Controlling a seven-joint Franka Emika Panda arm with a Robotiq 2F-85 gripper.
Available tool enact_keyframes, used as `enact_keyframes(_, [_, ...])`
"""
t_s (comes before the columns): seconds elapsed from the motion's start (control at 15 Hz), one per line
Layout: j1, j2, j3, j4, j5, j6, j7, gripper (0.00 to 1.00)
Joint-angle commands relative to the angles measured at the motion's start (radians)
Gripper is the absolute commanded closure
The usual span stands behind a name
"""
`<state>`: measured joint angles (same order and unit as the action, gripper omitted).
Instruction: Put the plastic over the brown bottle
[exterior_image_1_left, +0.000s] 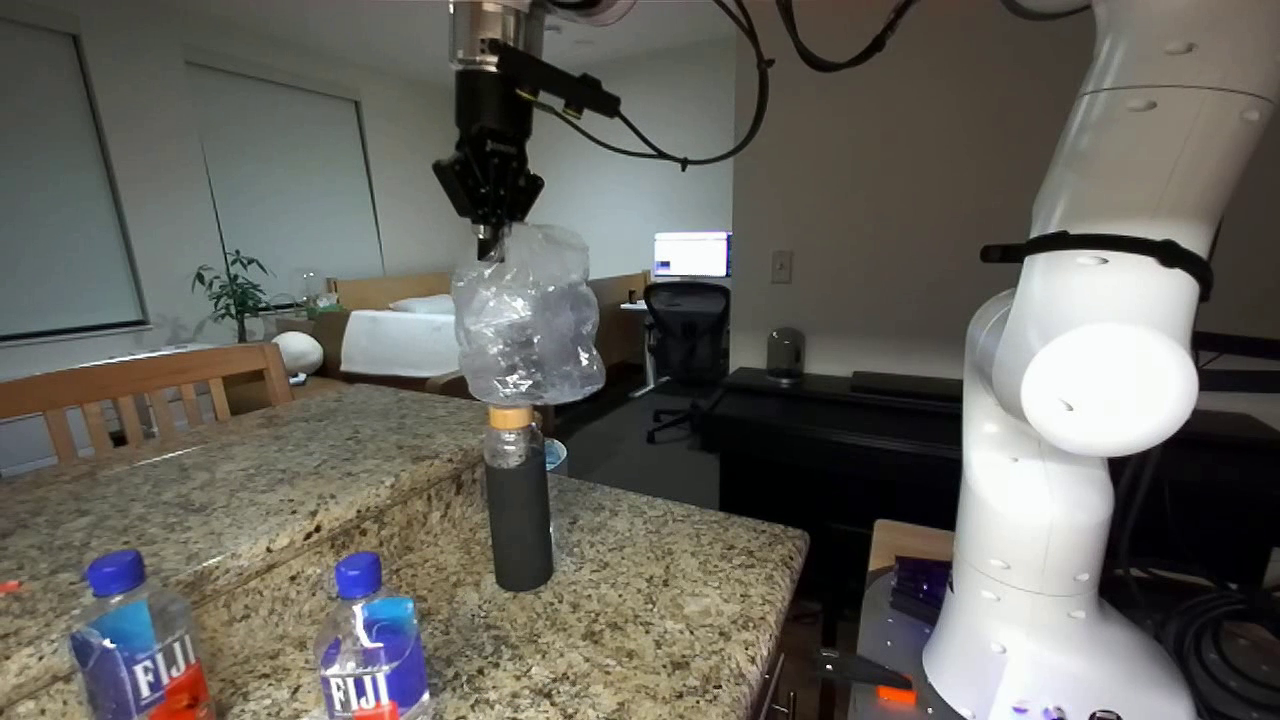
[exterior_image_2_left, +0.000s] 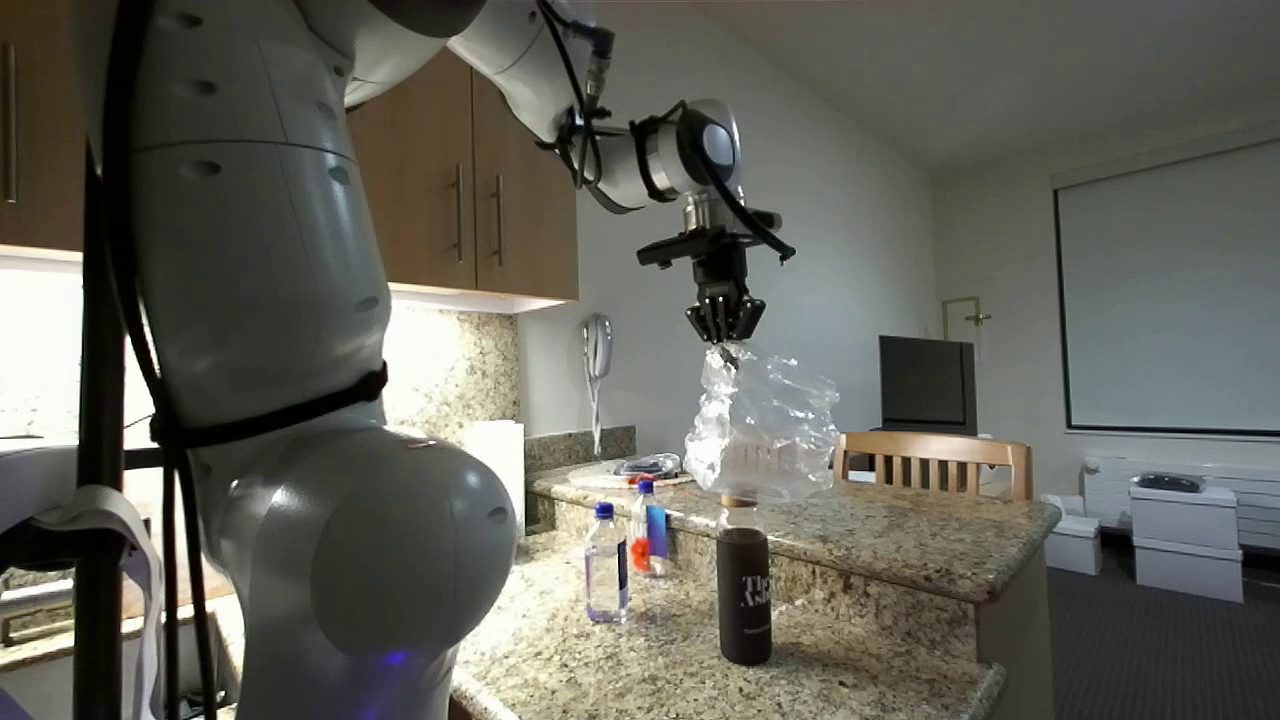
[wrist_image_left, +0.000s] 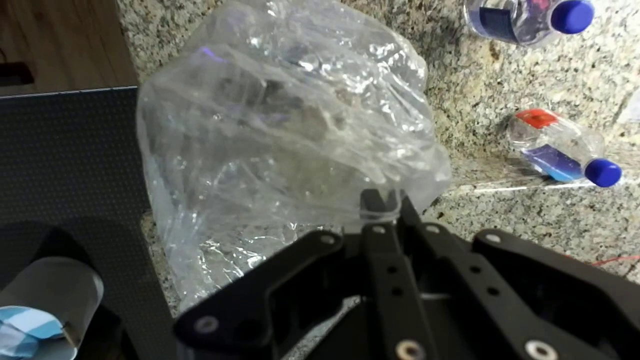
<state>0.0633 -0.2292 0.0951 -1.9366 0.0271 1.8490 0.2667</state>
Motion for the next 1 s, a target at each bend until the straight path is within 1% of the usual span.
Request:
enact_keyframes(0.0, [0.004, -0.016, 0.013, -0.051, -0.003, 0.016, 0.001, 0.91])
enact_keyframes(0.47, [0.019, 0.009, 0.037, -0.083, -0.008, 0.035, -0.014, 0.91])
enact_keyframes(0.93, [0.031, 0.037, 0.037, -0.145, 0.003, 0.078, -0.056, 0.91])
